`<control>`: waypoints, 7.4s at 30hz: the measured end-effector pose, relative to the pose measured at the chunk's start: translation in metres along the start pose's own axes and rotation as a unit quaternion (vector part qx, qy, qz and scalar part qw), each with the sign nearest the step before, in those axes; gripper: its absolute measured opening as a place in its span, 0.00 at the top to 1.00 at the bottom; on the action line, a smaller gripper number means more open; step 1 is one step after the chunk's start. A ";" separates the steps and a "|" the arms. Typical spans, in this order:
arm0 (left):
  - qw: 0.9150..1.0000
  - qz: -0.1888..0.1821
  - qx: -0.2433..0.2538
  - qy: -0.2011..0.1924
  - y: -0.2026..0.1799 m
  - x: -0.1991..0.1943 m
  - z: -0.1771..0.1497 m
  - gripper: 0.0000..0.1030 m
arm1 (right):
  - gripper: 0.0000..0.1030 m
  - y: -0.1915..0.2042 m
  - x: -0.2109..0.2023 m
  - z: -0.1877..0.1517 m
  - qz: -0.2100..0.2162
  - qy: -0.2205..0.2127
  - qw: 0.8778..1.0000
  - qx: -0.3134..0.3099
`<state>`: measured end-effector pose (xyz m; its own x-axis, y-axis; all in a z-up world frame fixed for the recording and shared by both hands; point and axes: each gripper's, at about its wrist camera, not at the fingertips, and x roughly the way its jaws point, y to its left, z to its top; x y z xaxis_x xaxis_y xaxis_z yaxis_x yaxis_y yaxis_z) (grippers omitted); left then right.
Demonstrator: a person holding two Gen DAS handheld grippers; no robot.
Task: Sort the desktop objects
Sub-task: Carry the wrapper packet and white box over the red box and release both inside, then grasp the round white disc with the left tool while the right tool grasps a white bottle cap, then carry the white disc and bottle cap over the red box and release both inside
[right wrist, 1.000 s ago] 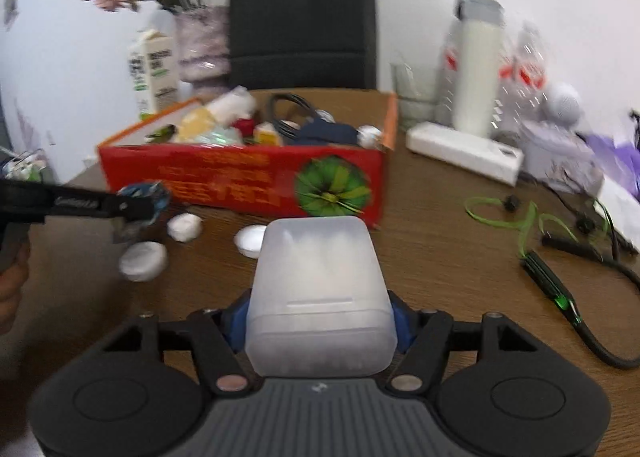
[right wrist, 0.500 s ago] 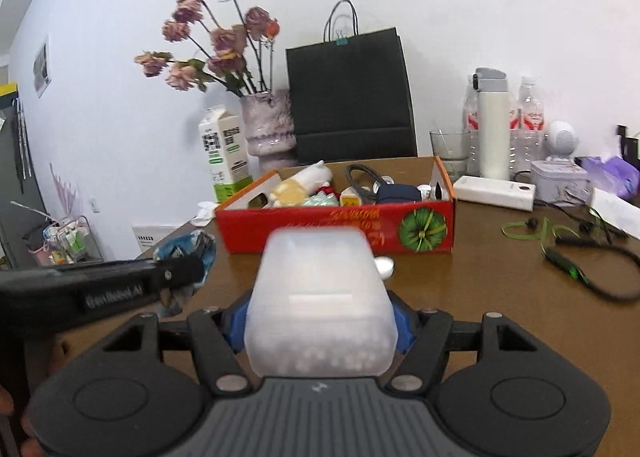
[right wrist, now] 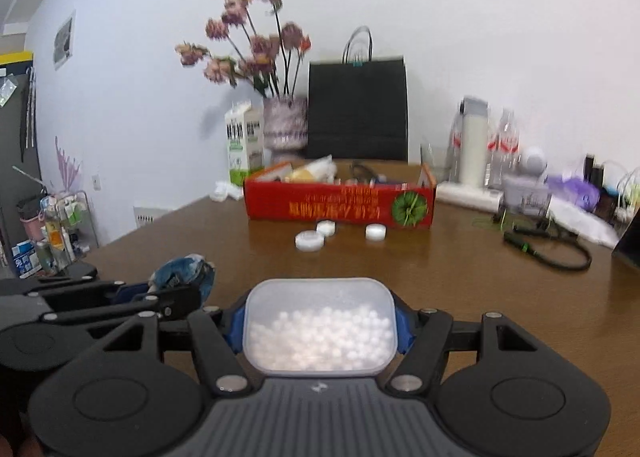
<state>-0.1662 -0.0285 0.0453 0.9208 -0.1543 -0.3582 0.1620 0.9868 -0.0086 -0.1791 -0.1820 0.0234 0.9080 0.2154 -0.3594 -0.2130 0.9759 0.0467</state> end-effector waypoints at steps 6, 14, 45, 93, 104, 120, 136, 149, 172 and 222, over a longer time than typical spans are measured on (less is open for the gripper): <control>1.000 -0.002 -0.014 -0.002 0.007 0.009 0.016 0.87 | 0.37 0.001 0.006 0.014 0.003 -0.008 1.000 -0.004; 0.998 -0.007 -0.050 -0.022 0.066 0.042 0.108 0.87 | 0.37 -0.018 0.035 0.082 0.024 -0.035 0.999 -0.002; 0.930 -0.016 -0.018 0.366 0.121 0.436 0.167 0.71 | 0.30 -0.076 0.442 0.151 -0.006 0.175 0.981 0.085; 0.998 -0.005 -0.018 0.068 0.032 0.058 -0.009 0.00 | 0.11 -0.035 0.042 -0.039 -0.035 0.060 0.997 0.019; 0.991 -0.027 -0.012 0.127 0.042 0.153 0.041 0.12 | 0.21 -0.073 0.122 0.031 -0.004 0.112 0.993 0.027; 0.985 -0.058 0.039 0.157 0.033 0.274 0.068 0.61 | 0.73 -0.081 0.306 0.073 0.019 0.147 0.989 -0.028; 0.995 -0.026 0.018 0.096 0.037 0.212 0.083 0.61 | 0.74 -0.075 0.245 0.075 -0.014 0.090 0.996 -0.009; 1.000 0.001 -0.004 0.007 0.012 0.045 0.057 0.61 | 0.74 -0.037 0.049 0.037 0.004 0.002 1.000 0.019; 0.999 -0.019 -0.027 0.002 0.014 0.016 0.006 0.61 | 0.74 0.000 -0.008 -0.012 -0.024 -0.056 0.998 -0.009; 0.934 -0.035 -0.096 0.342 0.086 0.436 0.231 0.14 | 0.27 -0.169 0.450 0.243 -0.028 0.280 0.954 0.100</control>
<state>0.3316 -0.0222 0.1040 0.4582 -0.2154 -0.8623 0.0856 0.9764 -0.1984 0.3537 -0.2419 0.0803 0.5688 0.1660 -0.8055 -0.0457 0.9843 0.1706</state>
